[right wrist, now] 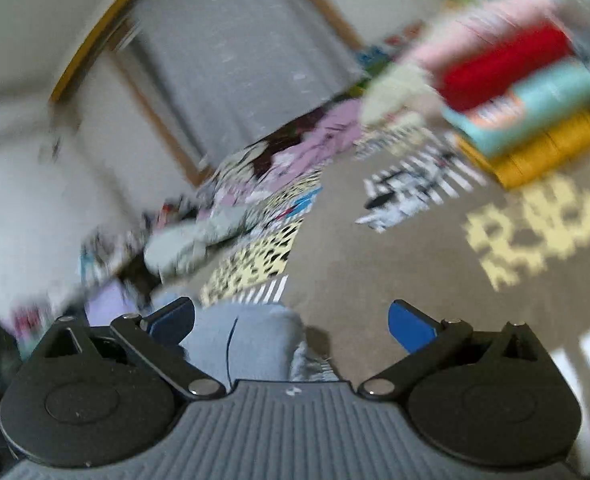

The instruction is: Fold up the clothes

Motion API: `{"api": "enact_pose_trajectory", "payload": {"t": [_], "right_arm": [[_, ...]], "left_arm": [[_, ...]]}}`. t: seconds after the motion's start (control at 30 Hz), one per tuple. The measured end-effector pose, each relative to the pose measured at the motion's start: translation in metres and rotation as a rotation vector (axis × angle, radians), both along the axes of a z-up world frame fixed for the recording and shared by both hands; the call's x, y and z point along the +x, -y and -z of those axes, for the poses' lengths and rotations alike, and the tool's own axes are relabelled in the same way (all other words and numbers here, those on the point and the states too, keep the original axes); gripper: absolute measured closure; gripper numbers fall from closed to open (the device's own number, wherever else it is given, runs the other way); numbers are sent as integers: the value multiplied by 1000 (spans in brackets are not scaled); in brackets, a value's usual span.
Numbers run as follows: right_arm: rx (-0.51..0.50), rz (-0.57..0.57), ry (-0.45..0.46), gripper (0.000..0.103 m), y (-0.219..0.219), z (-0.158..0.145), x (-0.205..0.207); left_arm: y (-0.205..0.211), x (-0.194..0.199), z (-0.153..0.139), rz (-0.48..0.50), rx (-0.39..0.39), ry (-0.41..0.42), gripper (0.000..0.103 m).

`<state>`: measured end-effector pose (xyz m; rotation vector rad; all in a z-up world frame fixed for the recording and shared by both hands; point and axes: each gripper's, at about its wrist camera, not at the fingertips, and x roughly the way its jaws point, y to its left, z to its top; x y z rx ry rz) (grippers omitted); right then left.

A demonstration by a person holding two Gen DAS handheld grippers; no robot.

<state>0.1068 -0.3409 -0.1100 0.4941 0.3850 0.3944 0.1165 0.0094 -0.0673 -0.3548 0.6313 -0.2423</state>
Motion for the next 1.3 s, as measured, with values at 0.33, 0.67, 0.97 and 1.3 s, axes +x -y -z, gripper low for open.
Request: {"api": "enact_pose_trajectory", "payload": {"t": [0.33, 0.67, 0.97, 1.3], "right_arm": [[-773, -328, 201, 22, -124, -9, -38], [-1113, -331, 169, 27, -169, 33, -31], [-1189, -270, 255, 41, -182, 56, -20], [-1072, -269, 217, 93, -166, 35, -15]], "left_arm": [[-143, -13, 43, -421, -136, -92, 37], [-189, 17, 73, -525, -336, -90, 33], [-196, 35, 77, -562, -347, -27, 45], [-180, 19, 38, -500, -371, 134, 97]]}}
